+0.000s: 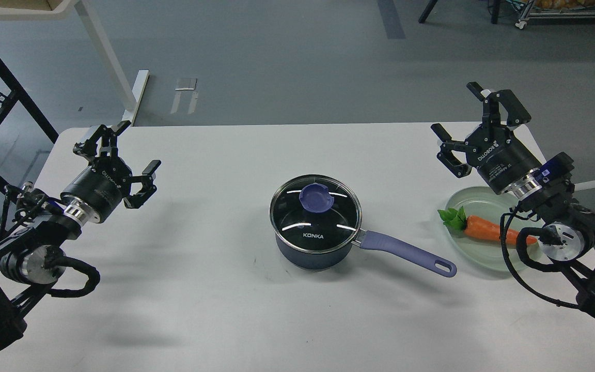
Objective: Open pot lid
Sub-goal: 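Move the right gripper down toward the purple saucepan handle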
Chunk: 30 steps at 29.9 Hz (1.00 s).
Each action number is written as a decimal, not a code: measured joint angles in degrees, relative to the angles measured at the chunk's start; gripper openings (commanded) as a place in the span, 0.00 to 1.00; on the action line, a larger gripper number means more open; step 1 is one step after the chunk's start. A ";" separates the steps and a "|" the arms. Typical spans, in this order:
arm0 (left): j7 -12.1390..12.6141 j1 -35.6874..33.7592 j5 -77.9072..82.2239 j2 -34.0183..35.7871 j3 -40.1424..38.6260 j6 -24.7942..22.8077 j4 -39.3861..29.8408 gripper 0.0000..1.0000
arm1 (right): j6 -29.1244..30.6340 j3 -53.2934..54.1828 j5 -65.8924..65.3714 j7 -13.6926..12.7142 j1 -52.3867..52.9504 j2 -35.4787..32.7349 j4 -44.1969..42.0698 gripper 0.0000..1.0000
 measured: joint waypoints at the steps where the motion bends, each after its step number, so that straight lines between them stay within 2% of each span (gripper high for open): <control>1: 0.00 0.05 0.03 0.02 -0.03 0.05 -0.03 0.99 | 0.00 0.05 0.00 0.00 -0.01 0.02 0.00 1.00; 9: 0.16 0.23 0.19 1.69 0.11 0.11 -0.27 0.99 | 0.00 -0.13 0.04 0.00 0.38 0.06 0.36 1.00; 14: -0.03 -0.61 0.22 3.38 1.04 -0.13 -0.11 0.99 | 0.00 -0.40 -4.33 0.00 1.67 -7.75 4.12 1.00; 23: -0.81 -2.35 0.32 3.87 1.19 -0.41 -0.10 0.99 | 0.03 -0.70 -34.99 0.00 3.65 -23.67 25.34 1.00; 30: -0.90 -3.63 0.96 3.88 1.23 -0.08 -0.24 0.99 | 0.02 -2.05 -62.09 0.00 6.03 -28.73 37.02 1.00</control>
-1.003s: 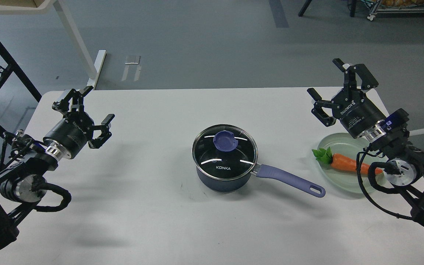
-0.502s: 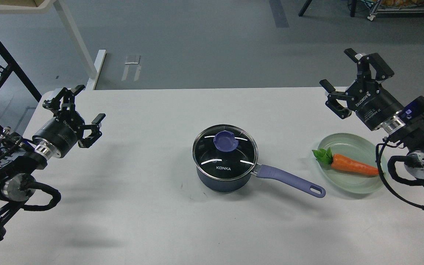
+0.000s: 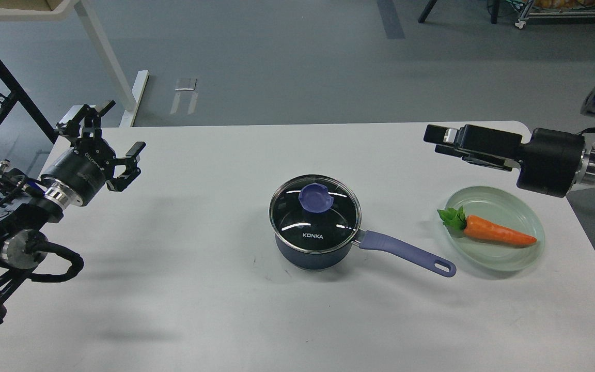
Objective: Open pot lid
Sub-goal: 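Move the right gripper down toward the purple saucepan handle, then grasp the purple saucepan handle with the right gripper to steady the pot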
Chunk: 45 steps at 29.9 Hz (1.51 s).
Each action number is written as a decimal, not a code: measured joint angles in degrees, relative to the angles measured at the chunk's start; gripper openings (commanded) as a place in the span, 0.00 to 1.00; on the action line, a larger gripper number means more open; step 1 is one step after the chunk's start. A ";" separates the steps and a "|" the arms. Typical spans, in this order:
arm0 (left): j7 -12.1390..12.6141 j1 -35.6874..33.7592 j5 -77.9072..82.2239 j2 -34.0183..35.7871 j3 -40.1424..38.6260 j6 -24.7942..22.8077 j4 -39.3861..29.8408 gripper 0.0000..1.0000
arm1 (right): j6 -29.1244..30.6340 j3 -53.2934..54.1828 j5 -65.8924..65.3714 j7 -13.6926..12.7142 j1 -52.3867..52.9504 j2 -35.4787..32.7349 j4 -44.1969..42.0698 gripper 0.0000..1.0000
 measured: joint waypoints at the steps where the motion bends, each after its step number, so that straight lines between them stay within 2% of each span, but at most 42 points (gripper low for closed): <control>1: -0.01 -0.02 0.04 0.00 0.00 0.02 -0.01 0.99 | 0.00 -0.99 -4.26 0.01 0.56 -0.13 0.96 1.00; 7: -0.03 -0.16 0.17 0.11 -0.05 0.04 -0.78 0.99 | -0.28 -13.67 -24.07 0.00 7.60 0.89 3.48 1.00; 11: -0.04 -0.16 0.41 0.16 -0.06 0.19 -1.52 0.99 | -2.89 -21.69 -34.13 0.00 11.88 3.60 3.36 1.00; 25: -0.44 -0.08 0.53 0.60 -0.06 0.29 -2.68 0.99 | -4.13 -25.61 -40.78 0.00 12.05 9.55 -2.54 0.97; 29: -0.46 -0.08 0.47 0.66 -0.06 0.27 -2.68 0.99 | -4.13 -26.42 -40.71 0.00 11.95 10.53 -3.84 0.90; 35: -0.47 -0.02 0.44 0.65 -0.06 0.21 -2.68 0.99 | -4.20 -26.76 -40.33 0.00 11.21 10.67 -4.31 0.58; 38: -0.47 -0.01 0.44 0.62 -0.06 0.21 -2.69 0.99 | -4.20 -26.76 -40.30 0.00 11.17 10.63 -4.32 0.53; 43: -0.47 -0.02 0.49 0.61 -0.06 0.21 -2.69 0.99 | -4.20 -26.76 -40.29 0.00 11.17 10.52 -4.32 0.38; 45: -0.47 -0.04 0.49 0.61 -0.06 0.21 -2.73 0.99 | -4.17 -26.76 -40.30 0.00 11.20 10.52 -4.32 0.36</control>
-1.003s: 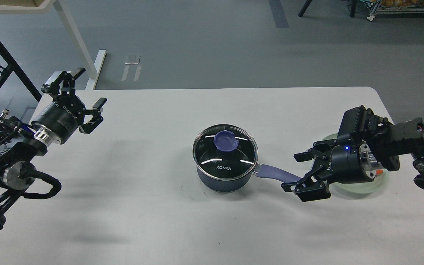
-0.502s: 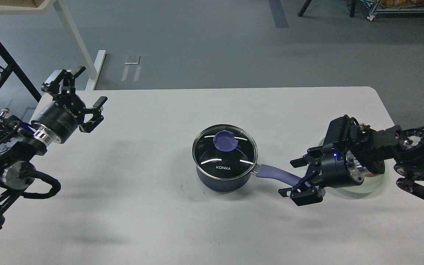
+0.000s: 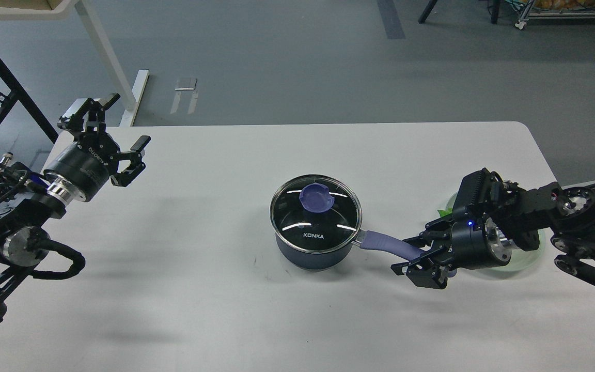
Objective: Open pot lid
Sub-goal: 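Grasp the purple saucepan handle with the right gripper to steady the pot, then reach the left gripper over the pot and grasp the lid's purple knob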
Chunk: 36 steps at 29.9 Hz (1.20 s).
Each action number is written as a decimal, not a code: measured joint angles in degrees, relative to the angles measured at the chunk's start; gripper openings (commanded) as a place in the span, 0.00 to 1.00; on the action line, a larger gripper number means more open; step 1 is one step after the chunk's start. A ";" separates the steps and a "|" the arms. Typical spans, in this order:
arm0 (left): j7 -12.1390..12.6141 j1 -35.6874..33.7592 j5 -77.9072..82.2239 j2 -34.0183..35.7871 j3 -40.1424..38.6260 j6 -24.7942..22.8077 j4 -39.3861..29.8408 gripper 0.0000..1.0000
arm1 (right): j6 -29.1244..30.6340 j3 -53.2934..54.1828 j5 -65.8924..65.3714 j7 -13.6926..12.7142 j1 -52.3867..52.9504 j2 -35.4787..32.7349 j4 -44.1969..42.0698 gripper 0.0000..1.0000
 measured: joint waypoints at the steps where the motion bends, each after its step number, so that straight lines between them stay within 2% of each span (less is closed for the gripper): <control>1: 0.00 -0.02 0.00 0.00 0.00 0.00 -0.03 0.99 | 0.02 0.00 -0.01 0.00 0.00 0.00 0.00 0.36; 4: 0.00 -0.02 0.00 0.00 0.00 0.00 -0.03 0.99 | 0.04 0.00 -0.06 0.00 0.00 0.01 -0.01 0.32; 12: 0.00 -0.49 1.58 0.51 0.00 -0.07 -0.04 0.99 | 0.06 0.00 -0.08 0.00 -0.02 0.00 -0.07 0.31; 18: -0.17 -5.26 19.33 1.00 0.98 -1.21 -0.53 0.99 | 0.06 0.00 -0.17 0.00 0.02 0.03 -0.08 0.31; 20: -1.39 -8.00 29.71 0.91 1.23 -1.67 -1.49 0.99 | 0.06 0.00 -0.18 0.01 0.03 0.07 -0.08 0.31; 24: -5.72 -13.82 48.90 0.79 2.04 -3.20 -5.26 0.99 | 0.06 0.00 -0.16 0.00 0.04 0.07 -0.09 0.31; 27: -6.67 -19.52 61.99 0.44 6.70 -3.26 -9.06 0.99 | 0.06 0.00 -0.11 0.00 0.04 0.07 -0.09 0.31; 30: -6.82 -26.39 74.52 -1.17 14.78 -0.39 -11.64 0.99 | 0.06 0.00 -0.09 0.00 0.02 0.08 -0.09 0.31; 36: -6.84 -35.45 92.06 -6.00 29.91 12.37 -11.21 0.99 | 0.06 0.00 -0.07 0.01 0.01 -0.03 -0.08 0.31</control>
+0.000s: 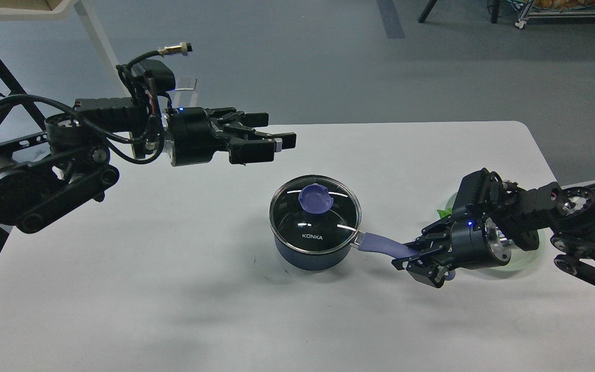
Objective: Open pot lid
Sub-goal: 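Reach the left gripper over the pot and grasp the lid's purple knob, then lift the glass lid up off the saucepan with the left gripper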
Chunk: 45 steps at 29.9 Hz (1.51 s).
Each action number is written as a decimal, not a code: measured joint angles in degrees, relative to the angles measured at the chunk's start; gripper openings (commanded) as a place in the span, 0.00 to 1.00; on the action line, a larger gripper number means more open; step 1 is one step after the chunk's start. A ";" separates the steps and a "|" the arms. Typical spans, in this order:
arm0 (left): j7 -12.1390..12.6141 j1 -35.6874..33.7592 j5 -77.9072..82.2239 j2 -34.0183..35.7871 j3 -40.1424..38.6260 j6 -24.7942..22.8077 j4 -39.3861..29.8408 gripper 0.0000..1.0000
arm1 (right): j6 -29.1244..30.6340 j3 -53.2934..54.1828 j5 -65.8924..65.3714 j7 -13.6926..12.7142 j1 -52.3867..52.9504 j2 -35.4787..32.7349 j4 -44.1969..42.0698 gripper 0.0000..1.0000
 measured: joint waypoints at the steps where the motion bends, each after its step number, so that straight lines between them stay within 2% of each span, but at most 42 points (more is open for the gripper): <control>1: 0.00 -0.73 1.44 -0.91 1.81 1.28 0.36 0.99 | 0.00 0.00 0.03 0.00 0.00 -0.06 0.00 0.31; 5: 0.00 -1.83 6.38 -4.02 6.04 3.69 2.65 0.99 | 0.00 0.00 0.03 0.00 -0.10 -0.24 0.00 0.31; 15: 0.02 -1.25 10.40 -9.95 7.26 4.06 7.90 0.99 | 0.00 0.00 0.03 -0.02 -0.30 -0.20 0.00 0.32; 26: 0.02 0.00 10.35 -11.62 8.42 3.98 9.17 0.99 | 0.00 0.00 -0.01 -0.02 -0.33 -0.14 0.00 0.32; 38: 0.02 0.26 9.82 -14.69 9.82 4.72 13.76 0.99 | 0.04 0.00 -0.01 0.01 -0.50 -0.24 0.00 0.32; 43: 0.02 0.70 9.76 -14.81 9.83 4.82 13.95 0.94 | 0.02 0.00 -0.01 0.01 -0.51 -0.25 0.00 0.32; 45: 0.02 0.84 9.76 -14.81 9.90 4.91 14.05 0.86 | 0.02 0.00 -0.01 0.01 -0.51 -0.26 0.00 0.32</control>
